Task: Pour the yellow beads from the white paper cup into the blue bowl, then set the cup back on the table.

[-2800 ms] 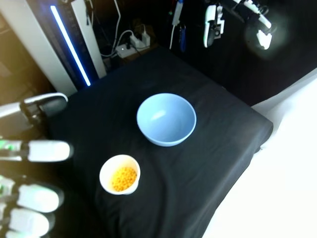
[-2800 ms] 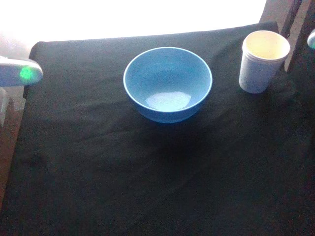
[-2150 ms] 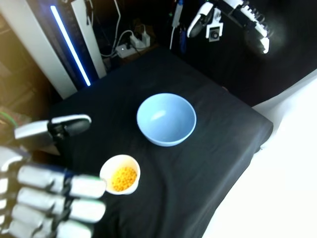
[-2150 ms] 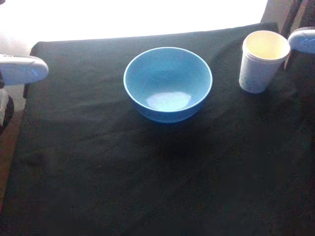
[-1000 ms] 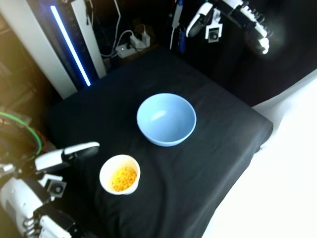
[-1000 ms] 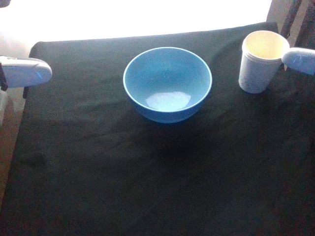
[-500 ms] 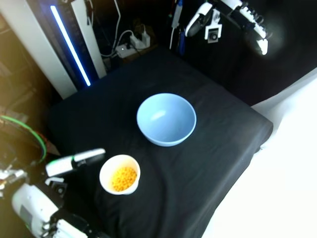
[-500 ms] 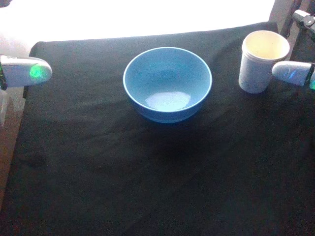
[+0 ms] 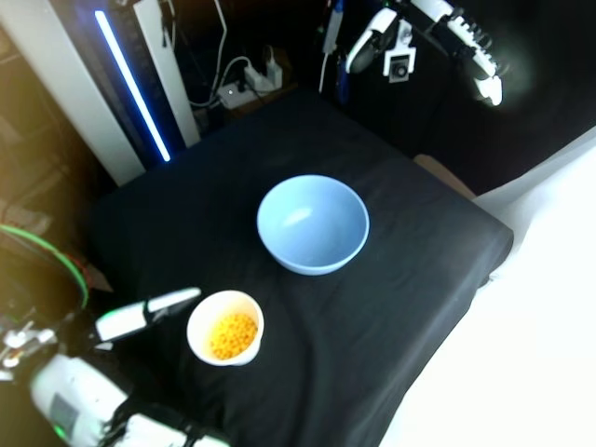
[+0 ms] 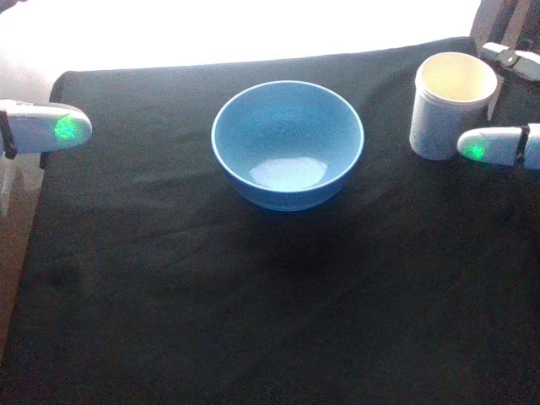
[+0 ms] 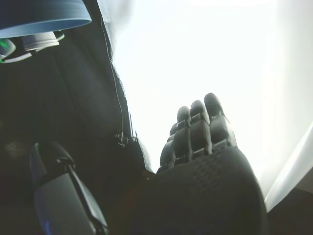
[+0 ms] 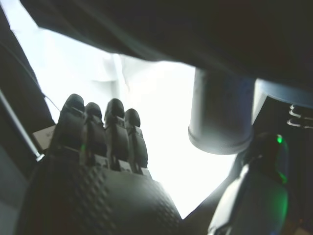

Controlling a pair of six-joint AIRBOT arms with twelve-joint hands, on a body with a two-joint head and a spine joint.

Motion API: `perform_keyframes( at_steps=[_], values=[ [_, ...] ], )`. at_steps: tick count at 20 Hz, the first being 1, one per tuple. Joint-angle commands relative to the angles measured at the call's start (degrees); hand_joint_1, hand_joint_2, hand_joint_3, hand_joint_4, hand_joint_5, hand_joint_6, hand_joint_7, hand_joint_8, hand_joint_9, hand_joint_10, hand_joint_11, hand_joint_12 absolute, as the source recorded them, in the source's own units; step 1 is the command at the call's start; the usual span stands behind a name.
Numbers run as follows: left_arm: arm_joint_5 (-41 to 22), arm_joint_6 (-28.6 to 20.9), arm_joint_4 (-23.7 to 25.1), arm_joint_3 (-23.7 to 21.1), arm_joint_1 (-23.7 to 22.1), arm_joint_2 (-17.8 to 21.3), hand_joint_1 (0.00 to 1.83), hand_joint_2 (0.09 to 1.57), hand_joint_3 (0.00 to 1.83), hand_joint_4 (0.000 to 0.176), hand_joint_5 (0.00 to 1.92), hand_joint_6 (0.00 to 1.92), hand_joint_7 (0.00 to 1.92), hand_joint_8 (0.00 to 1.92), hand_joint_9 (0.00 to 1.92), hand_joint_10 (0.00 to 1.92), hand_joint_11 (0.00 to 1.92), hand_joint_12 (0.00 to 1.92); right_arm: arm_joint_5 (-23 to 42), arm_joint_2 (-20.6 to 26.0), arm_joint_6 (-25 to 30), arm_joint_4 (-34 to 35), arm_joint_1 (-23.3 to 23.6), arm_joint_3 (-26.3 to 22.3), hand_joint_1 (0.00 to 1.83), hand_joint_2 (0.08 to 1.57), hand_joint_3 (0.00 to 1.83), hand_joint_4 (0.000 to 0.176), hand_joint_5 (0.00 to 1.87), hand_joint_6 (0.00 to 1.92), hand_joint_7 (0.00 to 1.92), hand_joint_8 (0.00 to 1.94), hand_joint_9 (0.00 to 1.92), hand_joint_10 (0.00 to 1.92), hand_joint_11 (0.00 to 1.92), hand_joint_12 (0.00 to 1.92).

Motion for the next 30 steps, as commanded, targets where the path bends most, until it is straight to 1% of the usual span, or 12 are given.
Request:
perform_keyframes(
  at_steps=[1, 6, 7, 14, 19, 21, 25, 26, 27, 28, 29, 30],
  values=[
    [-6.7, -0.5, -1.0, 0.3, -0.7, -0.2, 0.62, 0.71, 0.0, 0.0, 0.0, 0.0, 0.22, 0.0, 0.13, 0.0, 0.0, 0.45, 5.8, 0.1, 0.9, 0.6, 0.9, 0.7, 0.67, 0.51, 0.0, 0.047, 0.24, 0.01, 0.24, 0.01, 0.02, 0.0, 0.0, 0.0],
    [-6.6, -0.6, -1.0, 0.4, -0.7, -0.4, 0.63, 0.72, 0.0, 0.0, 0.0, 0.0, 0.25, 0.0, 0.15, 0.0, 0.0, 0.6, 3.6, -0.6, 0.9, -2.3, 2.6, 1.8, 0.59, 0.45, 0.0, 0.027, 0.28, 0.0, 0.28, 0.0, 0.08, 0.01, 0.0, 0.0],
    [-6.6, -0.6, -1.0, 0.4, -0.7, -0.4, 0.63, 0.72, 0.0, 0.0, 0.0, 0.0, 0.25, 0.0, 0.14, 0.0, 0.0, 0.62, 3.5, -0.7, 0.9, -2.5, 2.9, 1.9, 0.56, 0.46, 0.0, 0.044, 0.27, 0.0, 0.28, 0.0, 0.08, 0.01, 0.02, 0.01],
    [-6.7, -0.8, -1.0, 0.6, -0.7, -0.6, 0.64, 0.73, 0.0, 0.0, 0.0, 0.0, 0.26, 0.0, 0.17, 0.0, 0.0, 0.76, 2.6, -1.5, 0.9, -4.0, 4.6, 2.7, 0.65, 0.44, 0.0, 0.003, 0.24, 0.0, 0.26, 0.01, 0.0, 0.0, 0.0, 0.0],
    [-6.6, -0.9, -1.0, 0.6, -0.7, -0.8, 0.65, 0.72, 0.0, 0.0, 0.0, 0.0, 0.26, 0.0, 0.18, 0.01, 0.0, 0.75, 2.0, -1.7, 0.9, -5.0, 5.1, 3.0, 0.7, 0.54, 0.01, 0.001, 0.41, 0.01, 0.36, 0.01, 0.12, 0.01, 0.0, 0.0],
    [-6.6, -0.9, -1.0, 0.7, -0.7, -0.8, 0.67, 0.73, 0.0, 0.0, 0.0, 0.0, 0.25, 0.0, 0.18, 0.0, 0.0, 0.72, 1.7, -1.7, 1.1, -5.3, 5.3, 3.2, 0.72, 0.57, 0.0, 0.028, 0.53, 0.01, 0.42, 0.0, 0.18, 0.01, 0.04, 0.02],
    [-6.6, -0.9, -1.1, 0.7, -0.7, -0.9, 0.69, 0.73, 0.0, 0.0, 0.0, 0.0, 0.26, 0.0, 0.17, 0.0, 0.0, 0.66, 1.7, -1.7, 1.3, -5.4, 5.3, 3.3, 0.76, 0.7, 0.01, 0.022, 0.75, 0.01, 0.57, 0.0, 0.34, 0.01, 0.07, 0.08],
    [-6.6, -0.9, -1.1, 0.7, -0.7, -0.9, 0.69, 0.74, 0.0, 0.0, 0.0, 0.0, 0.25, 0.0, 0.17, 0.0, 0.0, 0.66, 1.7, -1.7, 1.3, -5.4, 5.3, 3.3, 0.73, 0.71, 0.0, 0.038, 0.77, 0.01, 0.61, 0.01, 0.37, 0.0, 0.04, 0.23],
    [-6.6, -0.9, -1.1, 0.7, -0.7, -1.0, 0.69, 0.73, 0.0, 0.0, 0.0, 0.0, 0.26, 0.0, 0.17, 0.0, 0.0, 0.67, 1.7, -1.7, 1.3, -5.4, 5.3, 3.3, 0.7, 0.73, 0.0, 0.028, 0.77, 0.0, 0.63, 0.0, 0.4, 0.0, 0.01, 0.35],
    [-6.6, -0.9, -1.1, 0.7, -0.7, -1.0, 0.71, 0.73, 0.0, 0.0, 0.0, 0.0, 0.26, 0.0, 0.17, 0.0, 0.0, 0.64, 1.7, -1.7, 1.3, -5.4, 5.3, 3.3, 0.65, 0.71, 0.0, 0.041, 0.77, 0.0, 0.62, 0.0, 0.45, 0.01, 0.0, 0.67],
    [-6.6, -0.9, -1.1, 0.7, -0.7, -1.0, 0.71, 0.74, 0.0, 0.0, 0.0, 0.0, 0.26, 0.0, 0.18, 0.0, 0.0, 0.68, 1.7, -1.7, 1.3, -5.4, 5.3, 3.3, 0.7, 0.76, 0.01, 0.0, 0.78, 0.0, 0.65, 0.01, 0.5, 0.02, 0.0, 0.8],
    [-6.6, -0.9, -1.1, 0.7, -0.7, -1.1, 0.71, 0.74, 0.0, 0.0, 0.0, 0.0, 0.26, 0.0, 0.18, 0.0, 0.0, 0.69, 1.7, -1.7, 1.3, -5.4, 5.4, 3.3, 0.68, 0.78, 0.01, 0.023, 0.79, 0.0, 0.66, 0.0, 0.48, 0.0, 0.0, 0.78]
  ],
)
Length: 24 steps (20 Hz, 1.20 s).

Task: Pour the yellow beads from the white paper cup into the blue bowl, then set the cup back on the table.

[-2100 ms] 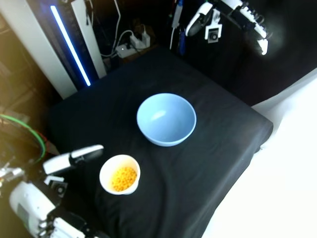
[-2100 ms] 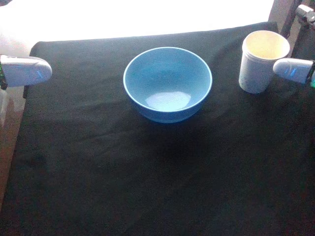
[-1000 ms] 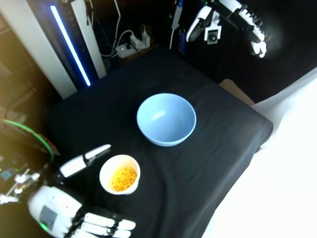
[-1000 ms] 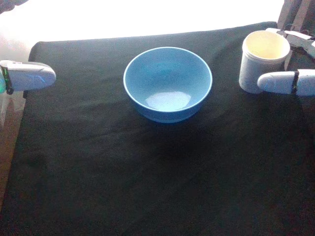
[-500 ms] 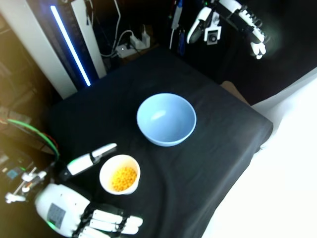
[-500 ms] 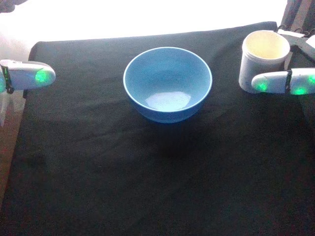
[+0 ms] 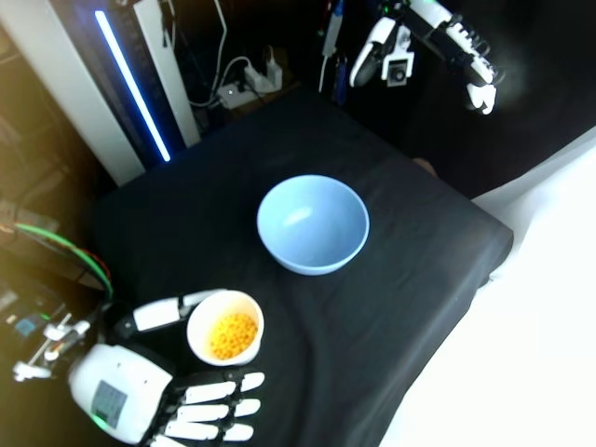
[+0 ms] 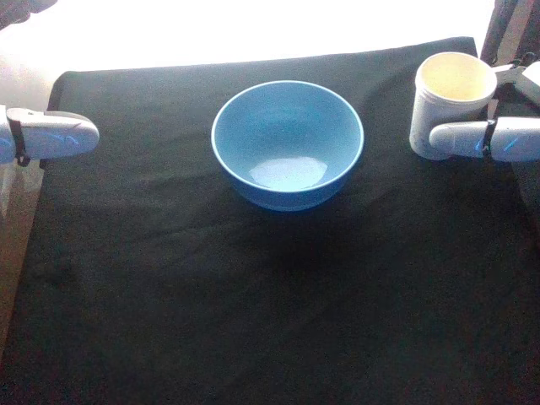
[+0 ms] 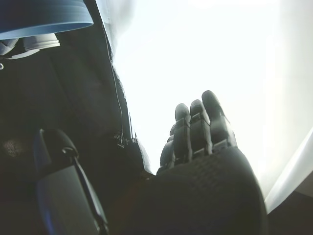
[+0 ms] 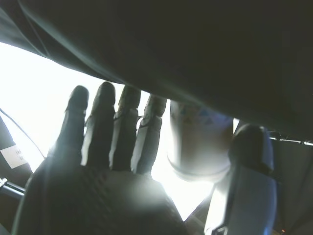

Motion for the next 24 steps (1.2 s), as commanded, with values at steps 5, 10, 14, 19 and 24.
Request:
perform_keyframes(
  at_steps=[5, 10, 14, 19, 24],
  values=[
    [-6.6, -0.5, -1.0, 0.4, -0.6, -0.2, 0.71, 0.74, 0.0, 0.0, 0.0, 0.0, 0.26, 0.0, 0.19, 0.0, 0.0, 0.81, 6.6, -0.1, 0.8, 1.4, 1.3, 0.7, 0.79, 0.81, 0.0, 0.0, 0.88, 0.01, 0.74, 0.01, 0.56, 0.01, 0.0, 0.83],
    [-6.6, -0.5, -1.0, 0.4, -0.6, -0.2, 0.7, 0.74, 0.0, 0.0, 0.0, 0.0, 0.25, 0.0, 0.18, 0.0, 0.0, 0.82, 6.7, 0.0, 0.8, 1.3, 1.4, 0.7, 0.78, 0.87, 0.01, 0.015, 0.96, 0.01, 0.76, 0.0, 0.53, 0.0, 0.0, 0.85],
    [-6.6, -0.5, -0.9, 0.5, -0.6, -0.2, 0.71, 0.74, 0.0, 0.0, 0.0, 0.0, 0.26, 0.0, 0.19, 0.0, 0.0, 0.85, 6.7, 0.0, 0.8, 1.0, 1.4, 0.7, 0.89, 0.93, 0.01, 0.037, 0.99, 0.01, 0.83, 0.01, 0.5, 0.0, 0.0, 0.56],
    [-6.6, -0.5, -0.9, 0.5, -0.6, -0.4, 0.69, 0.75, 0.0, 0.0, 0.0, 0.0, 0.24, 0.0, 0.2, 0.0, 0.0, 0.94, 6.7, 0.0, 1.5, -0.7, 1.7, 0.7, 0.91, 0.93, 0.0, 0.071, 1.01, 0.0, 0.76, 0.01, 0.55, 0.02, 0.0, 0.82],
    [-6.6, -0.5, -1.0, 0.5, -0.6, -0.5, 0.7, 0.77, 0.01, 0.0, 0.0, 0.0, 0.23, 0.0, 0.19, 0.0, 0.0, 0.96, 6.7, 0.0, 2.0, -1.7, 2.3, 0.7, 1.0, 0.91, 0.0, 0.0, 1.0, 0.0, 0.72, 0.01, 0.48, 0.01, 0.0, 0.73]
  ],
)
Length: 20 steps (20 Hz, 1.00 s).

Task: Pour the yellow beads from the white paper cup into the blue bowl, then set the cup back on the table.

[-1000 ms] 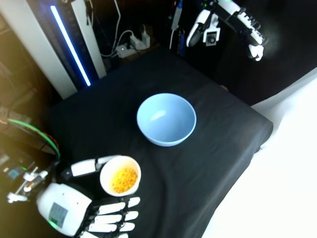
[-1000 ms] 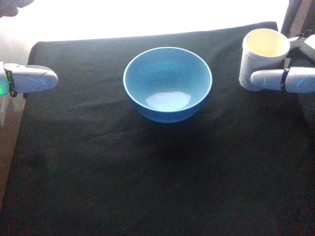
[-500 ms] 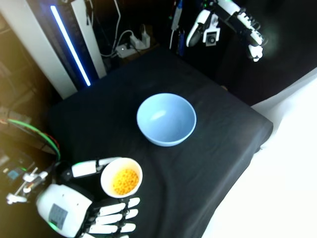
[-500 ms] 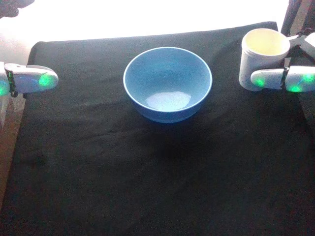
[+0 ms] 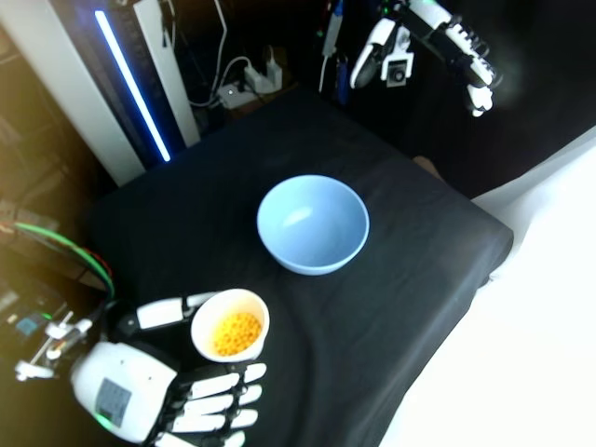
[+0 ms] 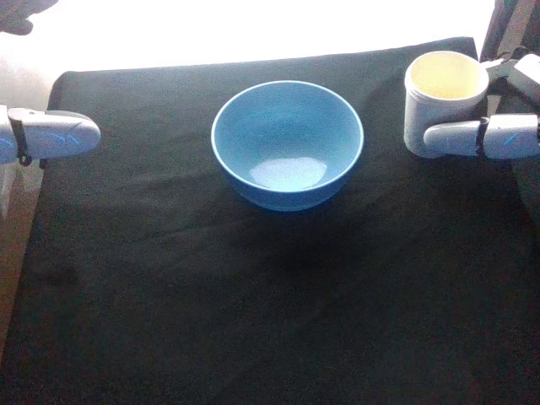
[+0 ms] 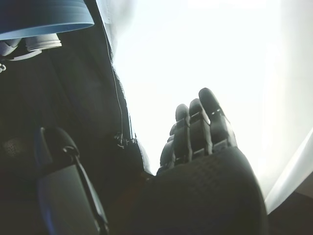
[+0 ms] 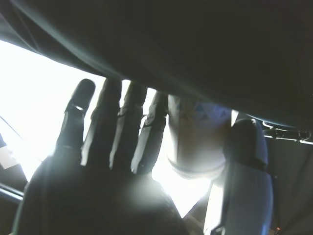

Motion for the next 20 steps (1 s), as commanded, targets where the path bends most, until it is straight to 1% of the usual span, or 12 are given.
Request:
perform_keyframes(
  at_steps=[1, 4, 8, 10, 11, 12, 13, 16, 17, 18, 19, 20],
  values=[
    [-6.7, -0.5, -1.0, 0.5, -0.6, -0.3, 0.7, 0.77, 0.01, 0.0, 0.0, 0.0, 0.23, 0.0, 0.19, 0.0, 0.0, 0.96, 6.8, 0.0, 1.0, 1.3, 0.8, 0.3, 1.0, 0.91, 0.0, 0.0, 1.0, 0.0, 0.72, 0.01, 0.48, 0.01, 0.0, 0.73],
    [-6.7, -0.5, -1.0, 0.5, -0.6, -0.4, 0.71, 0.77, 0.01, 0.0, 0.0, 0.0, 0.22, 0.0, 0.2, 0.01, 0.0, 0.96, 6.8, 0.0, 1.5, 0.6, 1.3, 0.2, 1.02, 0.88, 0.0, 0.0, 0.98, 0.0, 0.84, 0.0, 0.69, 0.01, 0.11, 1.04],
    [-6.7, -0.5, -1.1, 0.5, -0.5, -0.5, 0.73, 0.78, 0.01, 0.0, 0.0, 0.0, 0.22, 0.0, 0.2, 0.0, 0.0, 0.96, 6.9, 0.9, 1.5, 0.2, 1.5, -0.5, 1.19, 0.91, 0.0, 0.0, 1.02, 0.0, 0.95, 0.0, 0.82, 0.0, 0.37, 0.78],
    [-6.7, -0.5, -1.1, 0.5, -0.5, -0.5, 0.73, 0.79, 0.01, 0.0, 0.0, 0.0, 0.22, 0.0, 0.2, 0.0, 0.0, 0.95, 7.1, 1.3, 1.5, 0.0, 1.6, -0.7, 1.2, 0.92, 0.0, 0.0, 1.03, 0.0, 0.94, 0.0, 0.79, 0.0, 0.35, 0.76],
    [-6.7, -0.5, -1.1, 0.5, -0.5, -0.5, 0.72, 0.79, 0.01, 0.0, 0.0, 0.0, 0.23, 0.01, 0.22, 0.01, 0.0, 0.97, 7.3, 1.5, 1.5, 0.0, 1.6, -0.8, 1.19, 0.99, 0.01, 0.0, 1.22, 0.37, 0.92, 0.0, 0.79, 0.0, 0.32, 0.85],
    [-6.7, -0.5, -1.1, 0.5, -0.5, -0.5, 0.72, 0.79, 0.01, 0.0, 0.0, 0.0, 0.23, 0.01, 0.22, 0.01, 0.0, 0.97, 7.3, 1.5, 1.5, -0.1, 1.7, -0.8, 1.19, 0.99, 0.01, 0.0, 1.22, 0.37, 0.92, 0.0, 0.79, 0.0, 0.32, 0.85],
    [-6.7, -0.5, -1.2, 0.5, -0.5, -0.5, 0.71, 0.78, 0.0, 0.0, 0.0, 0.0, 0.24, 0.0, 0.21, 0.0, 0.0, 0.97, 7.3, 1.6, 1.5, -0.2, 1.8, -0.8, 1.18, 1.03, 0.0, 0.0, 1.16, 0.66, 0.93, 0.0, 0.77, 0.0, 0.26, 0.83],
    [-6.7, -0.5, -1.2, 0.5, -0.5, -0.5, 0.71, 0.79, 0.01, 0.0, 0.0, 0.0, 0.23, 0.0, 0.22, 0.01, 0.0, 0.97, 7.4, 1.9, 1.5, -0.5, 2.0, -0.9, 1.18, 1.04, 0.0, 0.0, 1.14, 0.7, 1.0, 0.0, 0.9, 0.01, 0.48, 0.77],
    [-6.7, -0.5, -1.2, 0.5, -0.5, -0.5, 0.72, 0.79, 0.01, 0.0, 0.0, 0.0, 0.24, 0.0, 0.22, 0.01, 0.0, 0.97, 7.4, 2.0, 1.5, -0.6, 2.2, -0.9, 1.24, 1.04, 0.0, 0.0, 1.11, 0.79, 1.2, 0.39, 1.09, 0.01, 0.78, 0.64],
    [-6.7, -0.5, -1.2, 0.5, -0.5, -0.5, 0.72, 0.79, 0.01, 0.0, 0.0, 0.0, 0.24, 0.0, 0.22, 0.01, 0.0, 0.97, 7.5, 2.2, 1.5, -0.7, 2.4, -1.0, 1.24, 1.04, 0.0, 0.0, 1.11, 0.79, 1.2, 0.39, 1.09, 0.01, 0.78, 0.64],
    [-6.7, -0.5, -1.2, 0.5, -0.5, -0.5, 0.73, 0.79, 0.01, 0.0, 0.0, 0.0, 0.23, 0.0, 0.22, 0.01, 0.0, 0.97, 7.5, 2.3, 1.5, -0.8, 2.4, -1.0, 1.37, 1.01, 0.0, 0.0, 1.14, 0.66, 1.31, 0.3, 1.19, 0.64, 0.88, 0.71],
    [-6.7, -0.5, -1.2, 0.5, -0.4, -0.6, 0.73, 0.79, 0.01, 0.0, 0.0, 0.0, 0.23, 0.0, 0.22, 0.01, 0.0, 0.97, 7.6, 2.4, 1.5, -0.8, 2.5, -1.1, 1.37, 1.01, 0.0, 0.0, 1.14, 0.66, 1.31, 0.3, 1.19, 0.64, 0.88, 0.71]
  ],
)
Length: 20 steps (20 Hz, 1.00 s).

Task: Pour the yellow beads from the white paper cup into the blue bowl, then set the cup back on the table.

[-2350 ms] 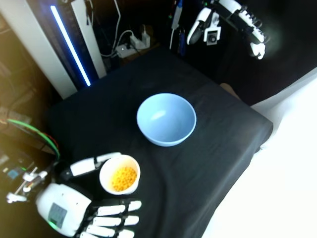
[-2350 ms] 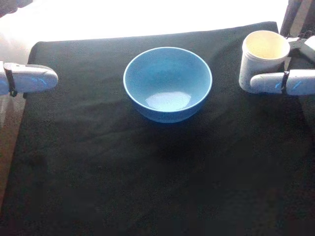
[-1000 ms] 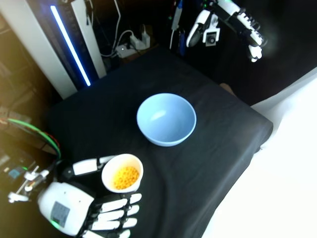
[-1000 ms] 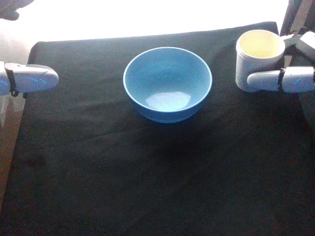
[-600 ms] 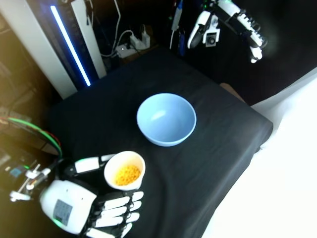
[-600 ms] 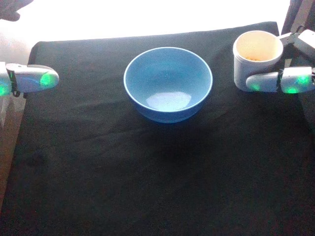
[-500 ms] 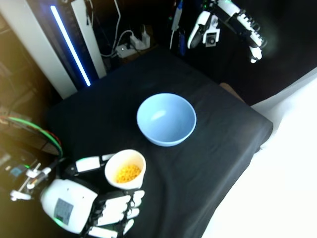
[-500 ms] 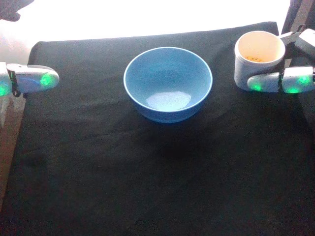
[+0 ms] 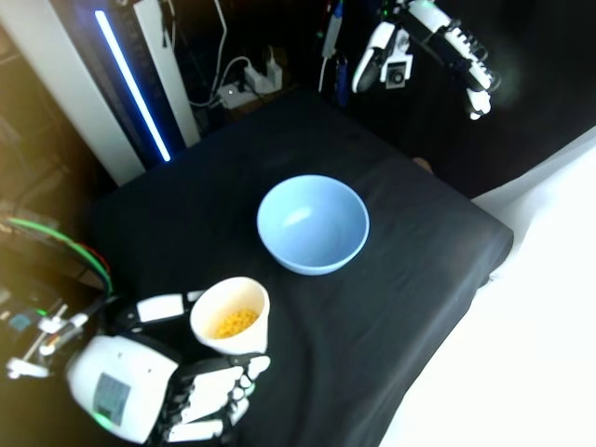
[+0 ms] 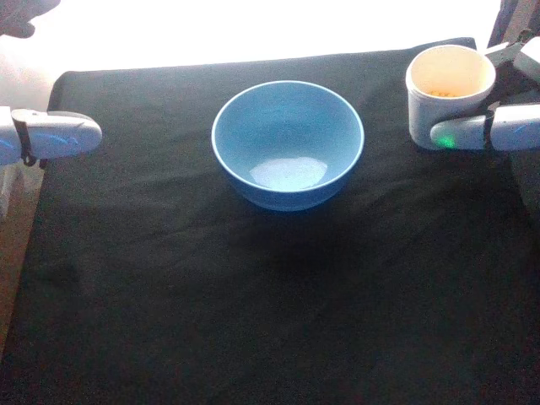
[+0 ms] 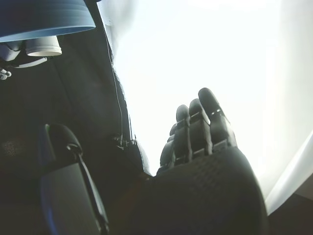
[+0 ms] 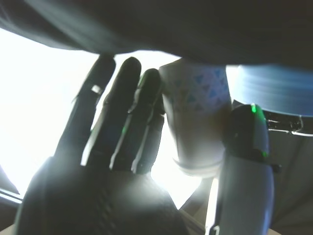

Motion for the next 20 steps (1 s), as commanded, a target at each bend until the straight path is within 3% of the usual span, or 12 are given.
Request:
perform_keyframes(
  at_steps=[1, 2, 5, 6, 9, 10, 11, 13, 14, 15, 17, 20],
  values=[
    [-7.0, -0.5, -0.9, 0.2, -0.4, 0.0, 0.73, 0.78, 0.0, 0.0, 0.0, 0.0, 0.24, 0.0, 0.22, 0.0, 0.0, 0.97, 6.9, 0.5, 0.7, 1.4, 1.2, 0.0, 1.26, 1.04, 0.0, 0.0, 1.14, 0.61, 1.17, 0.75, 1.1, 0.21, 0.66, 0.92],
    [-7.0, -0.5, -0.9, 0.2, -0.4, 0.0, 0.73, 0.78, 0.0, 0.0, 0.0, 0.0, 0.23, 0.0, 0.22, 0.0, 0.0, 0.96, 7.0, 0.7, 0.7, 1.4, 1.3, -0.1, 1.25, 1.06, 0.0, 0.022, 1.09, 0.77, 1.15, 0.73, 1.11, 0.09, 0.66, 0.8],
    [-7.0, -0.5, -0.9, 0.2, -0.4, 0.0, 0.73, 0.78, 0.0, 0.0, 0.0, 0.0, 0.24, 0.0, 0.22, 0.0, 0.0, 0.96, 7.1, 1.2, 0.7, 1.0, 1.6, -0.4, 1.25, 1.06, 0.0, 0.007, 1.05, 0.82, 1.17, 0.72, 1.19, 0.02, 0.86, 0.65],
    [-7.0, -0.5, -0.9, 0.2, -0.4, 0.0, 0.73, 0.79, 0.0, 0.0, 0.0, 0.0, 0.25, 0.0, 0.22, 0.0, 0.0, 0.98, 7.1, 1.5, 0.7, 0.9, 1.7, -0.6, 1.24, 1.06, 0.0, 0.007, 1.02, 0.91, 1.18, 0.67, 1.22, 0.0, 1.03, 0.4],
    [-7.0, -0.5, -1.0, 0.2, -0.4, 0.0, 0.72, 0.79, 0.0, 0.0, 0.0, 0.0, 0.24, 0.0, 0.22, 0.0, 0.0, 0.98, 7.1, 2.2, 0.7, 0.5, 1.9, -1.1, 1.23, 1.1, 0.0, 0.0, 0.95, 1.09, 1.1, 0.74, 1.18, 0.0, 1.09, 0.21],
    [-7.0, -0.5, -1.0, 0.2, -0.3, 0.0, 0.73, 0.79, 0.0, 0.0, 0.0, 0.0, 0.24, 0.0, 0.22, 0.0, 0.0, 0.98, 7.1, 2.6, 0.6, 0.4, 2.0, -1.3, 1.24, 1.09, 0.0, 0.002, 0.98, 1.04, 1.12, 0.71, 1.21, 0.01, 1.11, 0.19],
    [-7.0, -0.5, -1.0, 0.2, -0.3, 0.0, 0.73, 0.79, 0.0, 0.0, 0.0, 0.0, 0.24, 0.0, 0.22, 0.0, 0.0, 0.98, 7.1, 2.9, 0.6, 0.3, 2.0, -1.4, 1.24, 1.08, 0.0, 0.001, 0.97, 1.02, 1.14, 0.69, 1.23, 0.01, 1.14, 0.18],
    [-7.0, -0.5, -1.1, 0.2, -0.3, 0.0, 0.72, 0.79, 0.0, 0.0, 0.0, 0.0, 0.25, 0.0, 0.22, 0.0, 0.0, 1.01, 7.1, 3.5, 0.6, 0.1, 2.1, -1.7, 1.28, 1.03, 0.0, 0.0, 1.12, 0.61, 1.25, 0.68, 1.37, 0.03, 1.22, 0.29],
    [-7.0, -0.5, -1.1, 0.2, -0.3, 0.0, 0.72, 0.79, 0.0, 0.0, 0.0, 0.0, 0.25, 0.0, 0.22, 0.0, 0.0, 1.01, 7.1, 3.6, 0.6, 0.1, 2.1, -1.8, 1.27, 1.03, 0.0, 0.0, 1.11, 0.68, 1.28, 0.57, 1.35, 0.01, 1.17, 0.37],
    [-7.0, -0.5, -1.1, 0.2, -0.3, 0.0, 0.71, 0.78, 0.0, 0.0, 0.0, 0.0, 0.25, 0.0, 0.23, 0.0, 0.0, 1.02, 7.1, 3.8, 0.6, -0.3, 2.5, -1.8, 1.38, 1.01, 0.0, 0.0, 1.1, 0.67, 1.3, 0.42, 1.26, 0.59, 1.12, 0.43],
    [-7.0, -0.5, -1.1, 0.2, -0.3, 0.0, 0.7, 0.78, 0.0, 0.0, 0.0, 0.0, 0.26, 0.0, 0.24, 0.01, 0.0, 1.02, 7.0, 4.2, 0.6, -1.5, 3.7, -1.8, 1.27, 1.04, 0.0, 0.0, 1.06, 0.84, 1.28, 0.47, 1.24, 0.13, 1.08, 0.45],
    [-6.7, -0.5, -1.1, 0.3, -0.3, 0.0, 0.71, 0.77, 0.0, 0.0, 0.0, 0.0, 0.26, 0.0, 0.25, 0.01, 0.0, 1.02, 5.6, 4.7, 0.6, -5.0, 6.5, -1.8, 1.27, 1.04, 0.0, 0.0, 1.05, 0.83, 1.3, 0.48, 1.35, 0.01, 1.1, 0.63]
  ],
)
